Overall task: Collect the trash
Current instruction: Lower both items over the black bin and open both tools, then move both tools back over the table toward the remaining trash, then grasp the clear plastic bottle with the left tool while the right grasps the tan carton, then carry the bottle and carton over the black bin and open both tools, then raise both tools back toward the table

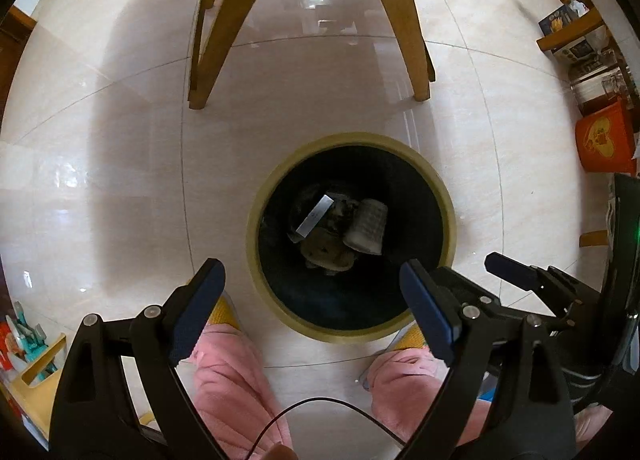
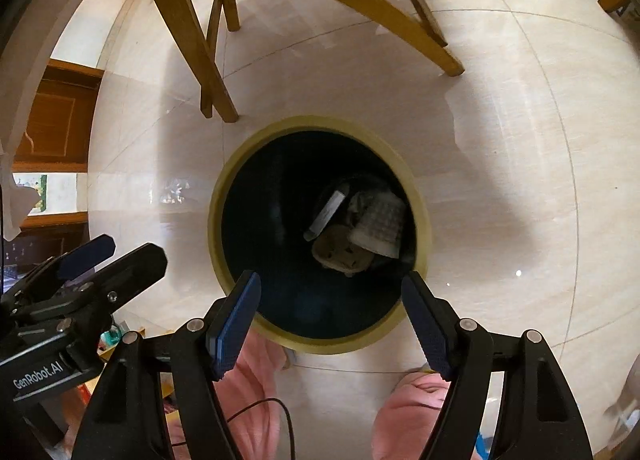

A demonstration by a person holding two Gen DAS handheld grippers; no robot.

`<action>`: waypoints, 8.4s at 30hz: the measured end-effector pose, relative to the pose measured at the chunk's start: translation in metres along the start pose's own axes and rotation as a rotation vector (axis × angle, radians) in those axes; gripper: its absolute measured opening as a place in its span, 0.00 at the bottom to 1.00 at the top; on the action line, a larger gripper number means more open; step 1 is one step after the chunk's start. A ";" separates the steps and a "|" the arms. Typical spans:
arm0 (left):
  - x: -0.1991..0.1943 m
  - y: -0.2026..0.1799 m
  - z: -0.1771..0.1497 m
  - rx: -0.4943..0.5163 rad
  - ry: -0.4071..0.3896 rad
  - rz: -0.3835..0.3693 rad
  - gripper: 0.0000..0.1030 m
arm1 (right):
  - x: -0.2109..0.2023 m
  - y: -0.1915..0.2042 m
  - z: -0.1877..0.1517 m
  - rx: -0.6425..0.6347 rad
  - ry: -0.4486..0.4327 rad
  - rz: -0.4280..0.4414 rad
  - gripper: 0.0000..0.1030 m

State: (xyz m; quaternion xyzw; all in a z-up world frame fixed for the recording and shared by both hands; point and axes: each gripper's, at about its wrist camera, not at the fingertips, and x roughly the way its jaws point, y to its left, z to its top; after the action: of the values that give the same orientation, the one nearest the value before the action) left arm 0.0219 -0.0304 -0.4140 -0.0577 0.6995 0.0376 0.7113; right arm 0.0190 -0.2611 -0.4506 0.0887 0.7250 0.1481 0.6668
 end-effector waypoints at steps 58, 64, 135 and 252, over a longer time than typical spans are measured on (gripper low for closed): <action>-0.511 0.042 0.178 -0.081 -0.508 -0.090 0.85 | -0.527 0.230 0.192 -0.336 -0.567 0.031 0.71; -0.472 0.107 0.273 -0.085 -0.416 -0.181 0.81 | -0.477 0.254 0.289 -0.182 -0.503 -0.025 0.61; -0.354 0.102 0.385 0.082 -0.102 -0.403 0.44 | -0.368 0.240 0.369 0.170 -0.382 0.003 0.32; -0.465 0.029 -0.091 0.205 -0.452 -0.135 0.81 | -0.436 0.177 -0.137 -0.054 -0.537 0.123 0.56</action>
State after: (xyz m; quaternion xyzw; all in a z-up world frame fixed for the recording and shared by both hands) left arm -0.0807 -0.0017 0.0485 -0.0223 0.5176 -0.0692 0.8525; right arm -0.0875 -0.2499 0.0271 0.1507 0.5113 0.1789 0.8270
